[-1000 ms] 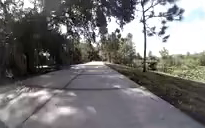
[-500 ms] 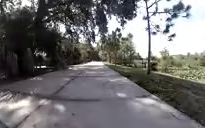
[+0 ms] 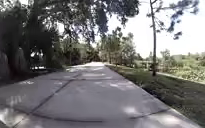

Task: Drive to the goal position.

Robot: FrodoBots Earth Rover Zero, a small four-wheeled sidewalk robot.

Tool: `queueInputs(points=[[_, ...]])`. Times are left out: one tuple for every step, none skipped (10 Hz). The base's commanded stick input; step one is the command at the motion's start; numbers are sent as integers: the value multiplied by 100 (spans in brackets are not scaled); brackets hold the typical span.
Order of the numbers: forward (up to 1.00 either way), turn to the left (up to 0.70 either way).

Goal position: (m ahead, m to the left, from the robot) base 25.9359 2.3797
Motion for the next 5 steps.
queueInputs(points=[[85,0],[85,0],[85,0],[85,0],[85,0]])
